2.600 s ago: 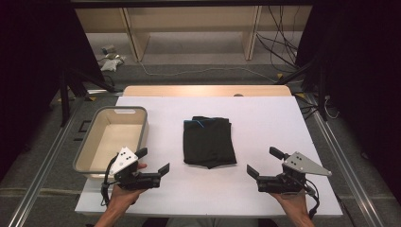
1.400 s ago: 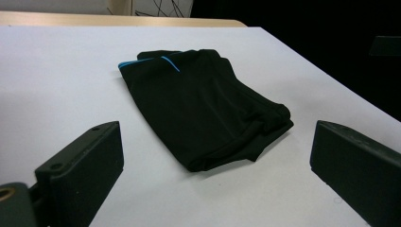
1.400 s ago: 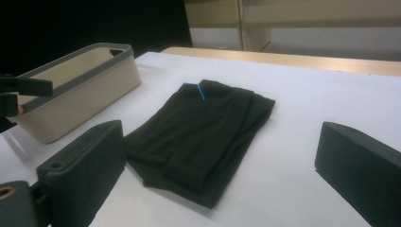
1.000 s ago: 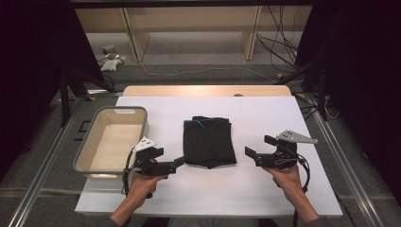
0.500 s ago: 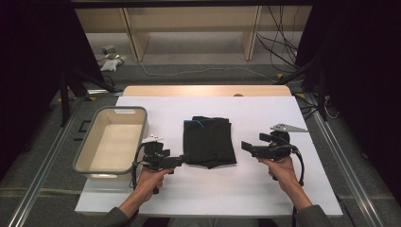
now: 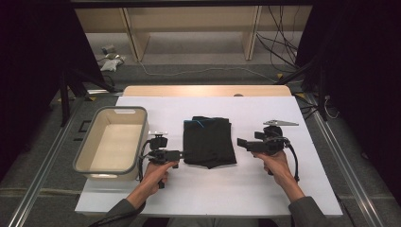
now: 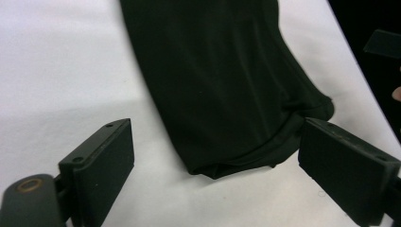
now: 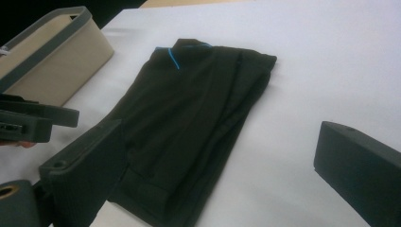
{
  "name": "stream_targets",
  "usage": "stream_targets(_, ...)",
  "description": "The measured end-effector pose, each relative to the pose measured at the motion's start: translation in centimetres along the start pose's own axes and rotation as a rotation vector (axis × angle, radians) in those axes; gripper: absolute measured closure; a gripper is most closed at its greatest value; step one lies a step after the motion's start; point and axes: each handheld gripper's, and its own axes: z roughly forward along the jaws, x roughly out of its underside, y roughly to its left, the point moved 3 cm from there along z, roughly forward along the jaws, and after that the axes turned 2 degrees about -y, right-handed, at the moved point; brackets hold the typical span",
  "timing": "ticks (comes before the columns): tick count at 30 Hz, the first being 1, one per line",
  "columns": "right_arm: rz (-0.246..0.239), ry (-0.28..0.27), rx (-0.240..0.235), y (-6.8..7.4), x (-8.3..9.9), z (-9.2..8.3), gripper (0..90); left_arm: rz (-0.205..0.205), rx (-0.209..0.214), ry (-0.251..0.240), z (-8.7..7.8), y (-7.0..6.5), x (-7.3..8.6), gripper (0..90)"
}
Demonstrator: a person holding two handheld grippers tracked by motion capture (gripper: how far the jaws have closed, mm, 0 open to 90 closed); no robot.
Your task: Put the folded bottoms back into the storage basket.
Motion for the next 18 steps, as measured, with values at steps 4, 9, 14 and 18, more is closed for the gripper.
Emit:
stream_targets(4, -0.002, 0.017, 0.007, -0.2, 0.1, 0.6, 4.1, -0.038, 0.004, 0.025, 0.5, 0.3, -0.2, 13.6)
stream_targets(9, -0.003, 0.024, 0.012, -0.3, 0.1, 1.1, 4.4, -0.043, 0.0, 0.052, 1.0, 0.4, -0.5, 14.3)
stream_targets(14, 0.0, 0.031, 0.018, -0.5, 0.0, 1.5, 4.5, -0.051, 0.009, 0.08, 1.6, 0.2, -0.5, 14.3)
stream_targets(18, 0.002, 0.031, 0.014, -0.4, -0.1, 1.9, 4.7, -0.055, 0.016, 0.085, 1.9, 0.1, -0.6, 14.3)
